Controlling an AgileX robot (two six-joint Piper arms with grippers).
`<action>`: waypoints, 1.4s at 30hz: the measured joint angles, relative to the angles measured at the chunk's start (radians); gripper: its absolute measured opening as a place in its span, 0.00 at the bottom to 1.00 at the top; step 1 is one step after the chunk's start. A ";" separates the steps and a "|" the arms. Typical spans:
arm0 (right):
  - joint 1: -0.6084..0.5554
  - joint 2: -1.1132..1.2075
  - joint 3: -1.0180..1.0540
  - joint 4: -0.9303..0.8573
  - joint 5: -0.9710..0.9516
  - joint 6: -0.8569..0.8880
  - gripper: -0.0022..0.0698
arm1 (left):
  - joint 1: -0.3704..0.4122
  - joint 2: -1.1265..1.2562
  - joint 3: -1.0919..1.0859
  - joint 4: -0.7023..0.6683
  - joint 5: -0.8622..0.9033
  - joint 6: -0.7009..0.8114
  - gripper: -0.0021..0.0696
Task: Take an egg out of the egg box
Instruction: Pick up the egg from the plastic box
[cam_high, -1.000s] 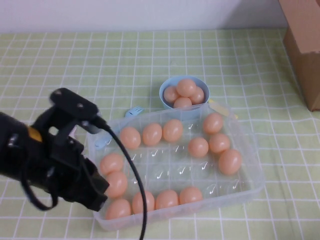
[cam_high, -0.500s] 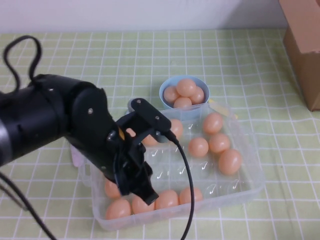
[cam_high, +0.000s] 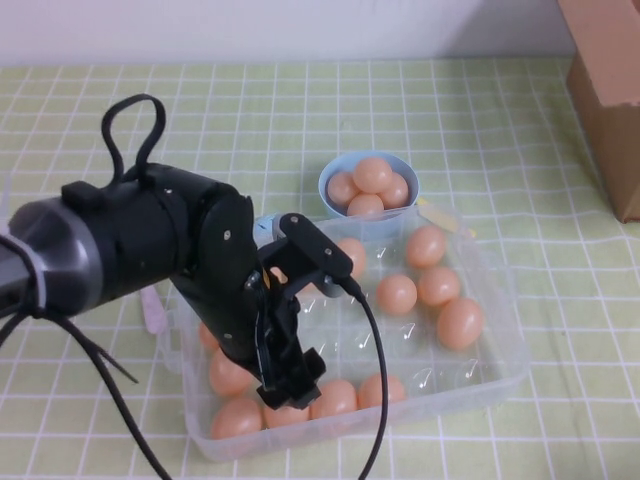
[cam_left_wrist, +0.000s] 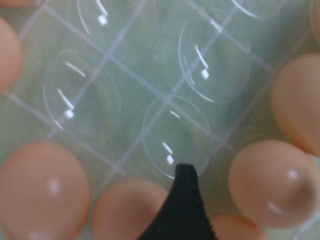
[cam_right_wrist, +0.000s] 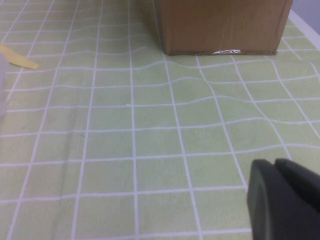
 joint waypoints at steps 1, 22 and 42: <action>0.000 0.000 0.000 0.000 0.000 0.000 0.01 | 0.000 0.008 0.000 0.002 -0.005 0.000 0.77; 0.000 -0.004 0.000 0.000 -0.002 0.000 0.01 | -0.002 0.044 -0.006 0.004 0.047 0.000 0.66; 0.000 -0.006 0.000 0.000 -0.002 0.000 0.01 | -0.006 0.103 -0.010 -0.049 0.040 0.002 0.61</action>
